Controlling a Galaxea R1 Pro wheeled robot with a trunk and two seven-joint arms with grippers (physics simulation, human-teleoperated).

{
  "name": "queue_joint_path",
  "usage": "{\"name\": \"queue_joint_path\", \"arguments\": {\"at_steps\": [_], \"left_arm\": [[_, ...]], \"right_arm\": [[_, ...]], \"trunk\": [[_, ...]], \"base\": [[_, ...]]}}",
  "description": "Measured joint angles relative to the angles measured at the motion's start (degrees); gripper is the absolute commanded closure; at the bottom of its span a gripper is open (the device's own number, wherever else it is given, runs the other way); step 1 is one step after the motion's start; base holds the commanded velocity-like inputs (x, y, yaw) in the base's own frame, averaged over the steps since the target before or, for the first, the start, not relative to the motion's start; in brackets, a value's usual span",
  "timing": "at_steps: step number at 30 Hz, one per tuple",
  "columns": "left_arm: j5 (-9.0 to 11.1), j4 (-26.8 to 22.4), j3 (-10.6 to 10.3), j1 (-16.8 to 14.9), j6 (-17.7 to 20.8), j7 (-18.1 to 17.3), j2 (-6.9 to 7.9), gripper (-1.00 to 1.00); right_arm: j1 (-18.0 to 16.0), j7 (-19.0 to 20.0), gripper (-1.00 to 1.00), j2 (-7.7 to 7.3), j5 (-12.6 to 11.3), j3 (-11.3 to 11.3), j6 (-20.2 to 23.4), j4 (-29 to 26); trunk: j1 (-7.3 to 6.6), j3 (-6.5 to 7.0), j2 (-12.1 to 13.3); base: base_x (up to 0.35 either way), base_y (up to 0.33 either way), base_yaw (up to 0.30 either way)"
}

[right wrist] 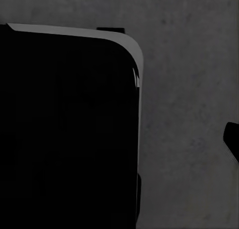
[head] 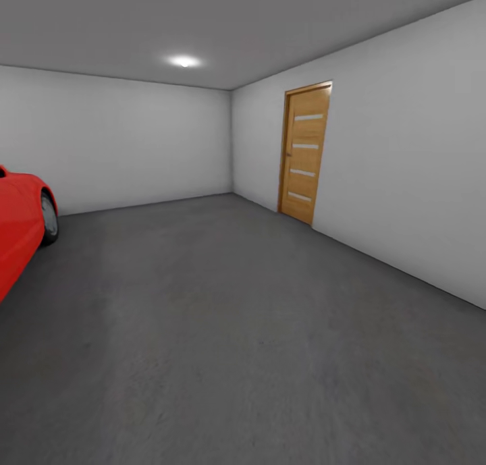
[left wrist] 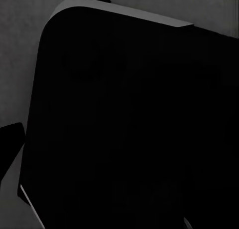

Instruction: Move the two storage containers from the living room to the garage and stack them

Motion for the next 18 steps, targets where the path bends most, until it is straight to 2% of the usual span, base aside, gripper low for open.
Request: {"name": "queue_joint_path", "arguments": {"at_steps": [18], "left_arm": [[0.0,-0.02,0.0,0.0,0.0,0.0,-0.04,-1.0]], "right_arm": [[0.0,0.07,-1.0,1.11,-0.24,-0.31,0.44,-0.02]], "trunk": [[0.0,0.0,0.0]], "base": [[0.323,0.0,0.0]]}}
